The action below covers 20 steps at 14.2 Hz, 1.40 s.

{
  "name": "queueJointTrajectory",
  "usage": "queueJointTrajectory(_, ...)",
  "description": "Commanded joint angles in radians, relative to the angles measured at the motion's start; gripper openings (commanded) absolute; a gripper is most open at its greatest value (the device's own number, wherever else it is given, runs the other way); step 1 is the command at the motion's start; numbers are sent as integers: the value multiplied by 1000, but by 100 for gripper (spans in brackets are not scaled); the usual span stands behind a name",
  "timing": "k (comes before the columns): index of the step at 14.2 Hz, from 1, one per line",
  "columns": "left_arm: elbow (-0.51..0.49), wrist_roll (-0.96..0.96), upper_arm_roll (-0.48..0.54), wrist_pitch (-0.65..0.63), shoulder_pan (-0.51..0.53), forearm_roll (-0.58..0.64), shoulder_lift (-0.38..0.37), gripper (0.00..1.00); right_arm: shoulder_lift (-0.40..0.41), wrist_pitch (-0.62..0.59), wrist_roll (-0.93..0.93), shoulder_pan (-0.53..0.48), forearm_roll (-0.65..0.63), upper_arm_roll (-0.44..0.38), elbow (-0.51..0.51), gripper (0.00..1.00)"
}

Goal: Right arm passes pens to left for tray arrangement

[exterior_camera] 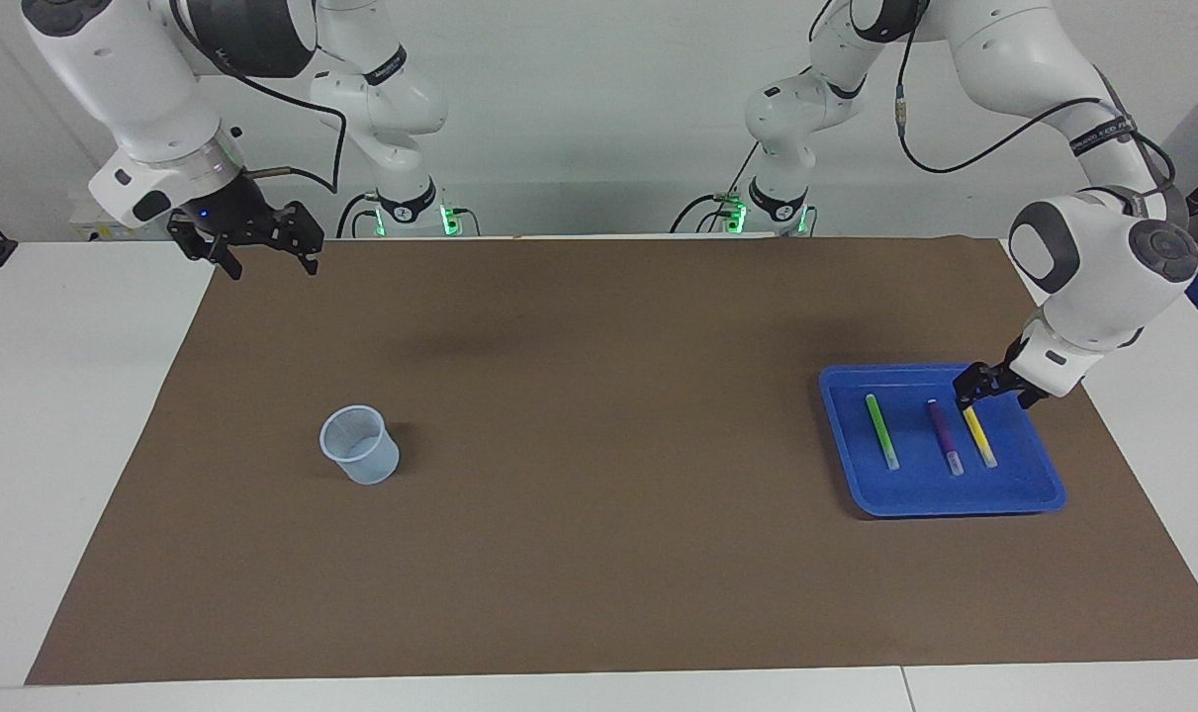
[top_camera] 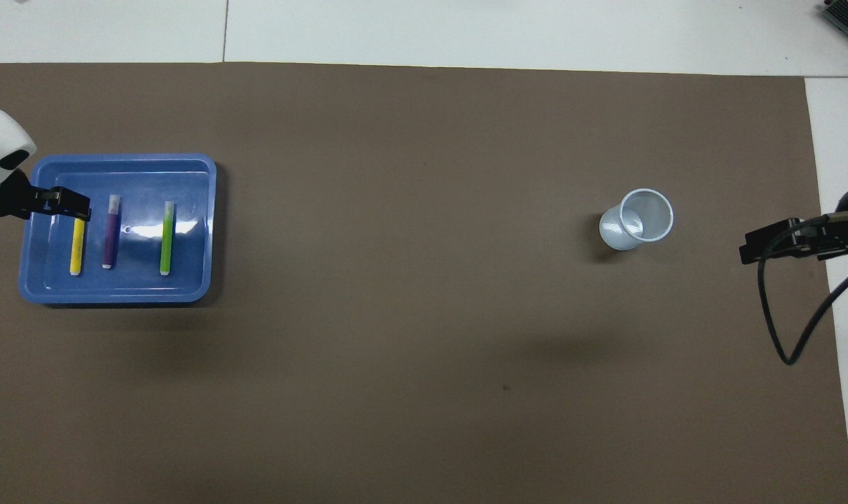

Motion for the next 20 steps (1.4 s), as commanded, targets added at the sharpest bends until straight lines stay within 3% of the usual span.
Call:
queueJointTrajectory(1,-23,-16,9,-82,-37,8,-76,100,-27,-1,-21,-2,-15,4,-32,100)
queueJointTrajectory(4,-23,-14,9,-159,-36,5,-104,100,-35,2,-16,-2,-15,4,-47,100)
queueJointTrajectory(8,-17,-82,12,-222,-36,-89,-174,100,-36,2,-21,-2,-15,4,-50,100)
queueJointTrajectory(13,-41,-149,21,-315,-79,-103,-301,100,-36,2,-15,-2,-15,4,-50,100)
queueJointTrajectory(18,-67,-146,32,-317,-146,-88,-331,100,-35,2,-15,-2,-15,4,-49,100)
queueJointTrajectory(20,-67,-148,96,-305,-178,-94,-334,100,-35,2,-13,-2,-14,4,-47,100)
